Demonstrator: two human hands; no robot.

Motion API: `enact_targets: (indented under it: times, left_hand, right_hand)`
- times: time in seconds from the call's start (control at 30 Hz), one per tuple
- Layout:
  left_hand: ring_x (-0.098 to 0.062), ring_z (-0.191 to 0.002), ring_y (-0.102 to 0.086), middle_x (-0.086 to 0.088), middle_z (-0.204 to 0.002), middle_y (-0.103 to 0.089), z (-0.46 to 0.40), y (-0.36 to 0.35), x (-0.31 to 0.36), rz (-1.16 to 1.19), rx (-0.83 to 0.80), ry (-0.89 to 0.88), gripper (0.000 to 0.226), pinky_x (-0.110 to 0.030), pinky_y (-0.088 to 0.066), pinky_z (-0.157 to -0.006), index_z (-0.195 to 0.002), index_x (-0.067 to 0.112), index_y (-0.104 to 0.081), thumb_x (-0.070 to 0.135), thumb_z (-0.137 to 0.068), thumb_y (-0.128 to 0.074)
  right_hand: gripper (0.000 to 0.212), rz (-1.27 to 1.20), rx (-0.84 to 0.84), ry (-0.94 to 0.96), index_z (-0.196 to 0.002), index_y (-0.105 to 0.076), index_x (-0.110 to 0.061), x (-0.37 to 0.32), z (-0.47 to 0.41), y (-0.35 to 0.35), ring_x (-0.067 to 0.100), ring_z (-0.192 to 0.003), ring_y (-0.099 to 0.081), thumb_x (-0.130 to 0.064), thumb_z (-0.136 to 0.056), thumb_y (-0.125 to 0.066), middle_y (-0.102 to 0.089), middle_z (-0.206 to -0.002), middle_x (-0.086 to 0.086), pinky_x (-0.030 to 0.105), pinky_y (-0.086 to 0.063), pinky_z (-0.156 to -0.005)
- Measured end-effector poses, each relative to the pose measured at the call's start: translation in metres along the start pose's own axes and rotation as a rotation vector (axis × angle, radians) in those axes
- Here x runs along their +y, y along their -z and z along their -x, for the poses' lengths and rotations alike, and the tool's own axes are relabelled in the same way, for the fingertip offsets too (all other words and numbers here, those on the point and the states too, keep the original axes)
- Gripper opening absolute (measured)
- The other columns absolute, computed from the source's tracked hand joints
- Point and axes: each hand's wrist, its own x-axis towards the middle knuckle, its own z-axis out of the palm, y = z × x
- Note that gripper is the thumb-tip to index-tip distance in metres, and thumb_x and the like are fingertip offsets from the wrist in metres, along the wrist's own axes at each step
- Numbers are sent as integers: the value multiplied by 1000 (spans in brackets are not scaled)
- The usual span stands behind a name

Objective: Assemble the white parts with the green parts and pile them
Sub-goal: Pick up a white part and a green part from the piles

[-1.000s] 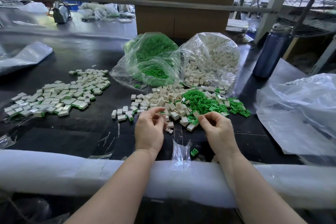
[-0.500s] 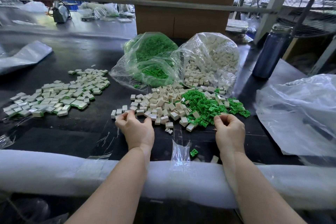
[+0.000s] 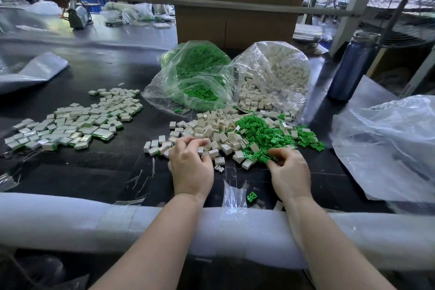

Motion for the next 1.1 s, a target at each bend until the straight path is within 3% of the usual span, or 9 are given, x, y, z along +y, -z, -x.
enact_targets:
  times: [0.07, 0.17, 0.27, 0.37, 0.53, 0.7, 0.8, 0.9, 1.1]
  left_hand:
    - [-20, -116, -39, 0, -117, -48, 3, -2, 3, -34, -78, -140, 26, -30, -31, -102, -110, 16, -65, 8, -86, -59]
    - [-12, -128, -27, 6, -135, -38, 7, -6, 5, -99, -293, -353, 41, -25, -15, -110, -129, 25, -53, 15, -89, -57]
    - [-6, -141, -5, 15, -154, -15, 9, -13, 4, -241, -511, -489, 52, -30, 4, -114, -143, 34, -29, 32, -95, -47]
    - [-5, -142, -1, 19, -153, -17, 9, -17, 4, -326, -601, -518, 47, -29, 11, -110, -143, 38, -28, 41, -97, -38]
    - [-2, -140, -10, 24, -145, -33, 10, -16, 4, -263, -555, -498, 37, -30, 8, -110, -130, 38, -49, 43, -93, -46]
    - [-8, -126, -33, 16, -124, -53, 11, -14, 3, -186, -392, -502, 22, -24, -8, -105, -104, 31, -69, 40, -88, -58]
    - [-12, -121, -32, 10, -122, -50, 10, -14, 2, -212, -347, -471, 26, -26, -13, -100, -110, 31, -67, 42, -89, -55]
    - [-13, -122, -22, 10, -130, -40, 10, -16, 1, -278, -416, -449, 31, -28, -12, -99, -120, 39, -59, 46, -92, -47]
    - [-9, -117, -19, 10, -127, -40, 11, -15, 3, -244, -424, -456, 25, -25, -11, -92, -112, 37, -61, 43, -90, -53]
  right_hand:
    - [25, 60, -25, 30, -109, -67, -17, -2, 2, 0, 28, -115, -48, -12, -85, -64, -57, -117, 6, 32, -39, -97]
    - [30, 134, -65, 35, -116, -65, -21, -5, 3, 1, 25, -124, -42, -17, -86, -64, -55, -124, 4, 31, -33, -99]
    - [28, 162, -80, 36, -114, -65, -22, -6, 4, 2, 24, -117, -46, -19, -86, -65, -57, -121, 3, 33, -36, -98]
    - [23, 156, -78, 36, -107, -68, -22, -6, 5, 2, 24, -111, -50, -18, -85, -65, -59, -114, 2, 36, -39, -97]
    - [13, 138, -69, 29, -96, -68, -22, -6, 5, 1, 24, -108, -51, -17, -84, -67, -59, -108, 1, 38, -40, -96]
    - [12, 122, -43, 38, -95, -69, -18, -5, 5, 0, 24, -108, -50, -16, -84, -66, -59, -106, 4, 35, -39, -94]
    - [12, 90, -17, 74, -96, -69, -15, -6, 5, 1, 25, -107, -49, -14, -84, -66, -59, -104, 3, 35, -38, -93]
    - [12, 47, -17, 122, -95, -68, -14, -7, 6, 0, 23, -103, -51, -12, -83, -67, -59, -98, 1, 31, -38, -91]
    - [9, -70, -36, 139, -83, -62, -15, -5, 6, -1, 21, -87, -55, -9, -81, -68, -62, -86, 1, 30, -41, -78]
